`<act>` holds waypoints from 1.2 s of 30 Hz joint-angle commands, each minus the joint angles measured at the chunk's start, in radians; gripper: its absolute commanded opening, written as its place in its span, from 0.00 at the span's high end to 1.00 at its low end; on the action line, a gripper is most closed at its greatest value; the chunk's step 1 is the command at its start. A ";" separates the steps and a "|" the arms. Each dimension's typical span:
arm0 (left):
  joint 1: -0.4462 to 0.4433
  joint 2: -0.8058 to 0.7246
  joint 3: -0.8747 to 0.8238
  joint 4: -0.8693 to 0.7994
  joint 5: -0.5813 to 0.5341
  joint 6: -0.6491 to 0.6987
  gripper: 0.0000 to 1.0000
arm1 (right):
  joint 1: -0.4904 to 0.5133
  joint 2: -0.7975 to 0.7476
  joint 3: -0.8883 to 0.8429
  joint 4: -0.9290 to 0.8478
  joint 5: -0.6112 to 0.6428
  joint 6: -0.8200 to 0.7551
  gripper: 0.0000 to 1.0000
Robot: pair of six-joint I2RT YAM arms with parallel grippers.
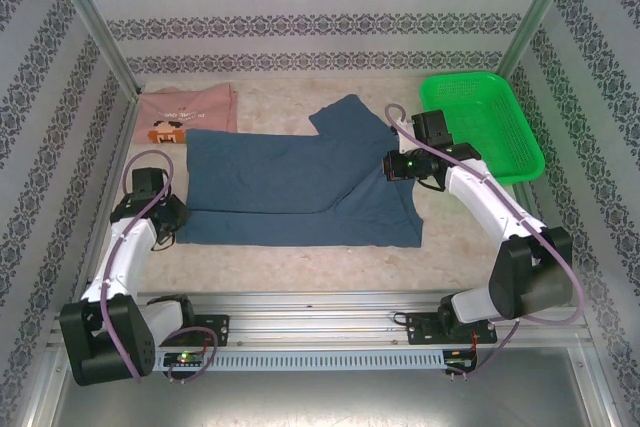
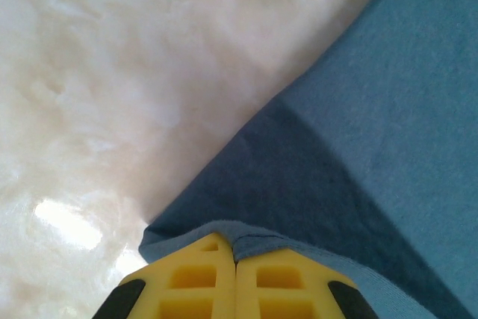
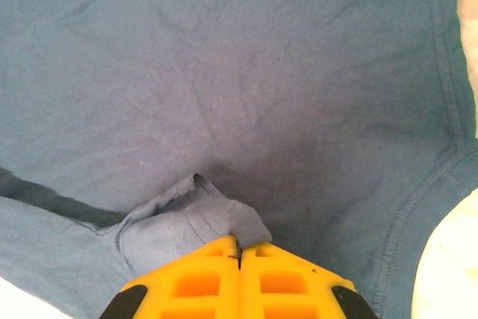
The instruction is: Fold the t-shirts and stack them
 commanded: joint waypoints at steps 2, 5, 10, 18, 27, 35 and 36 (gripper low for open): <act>0.000 0.056 0.043 0.050 0.005 0.058 1.00 | 0.004 0.007 0.020 0.007 0.003 -0.027 1.00; 0.000 0.088 0.056 0.040 -0.004 0.080 1.00 | 0.002 0.009 0.014 0.010 0.011 -0.027 1.00; 0.003 0.109 0.056 0.000 -0.018 0.087 1.00 | 0.002 0.010 0.013 0.015 0.014 -0.023 1.00; 0.004 0.119 0.067 -0.022 -0.024 0.109 1.00 | -0.003 0.007 0.013 0.017 0.037 -0.028 1.00; 0.039 0.093 0.077 -0.057 -0.012 0.132 1.00 | -0.028 -0.008 0.025 0.010 0.043 -0.036 1.00; 0.074 0.159 0.151 -0.096 0.072 0.260 1.00 | -0.049 -0.013 0.030 0.011 0.034 -0.040 1.00; 0.076 0.167 0.166 -0.105 0.080 0.273 1.00 | -0.051 -0.014 0.030 0.010 0.034 -0.040 1.00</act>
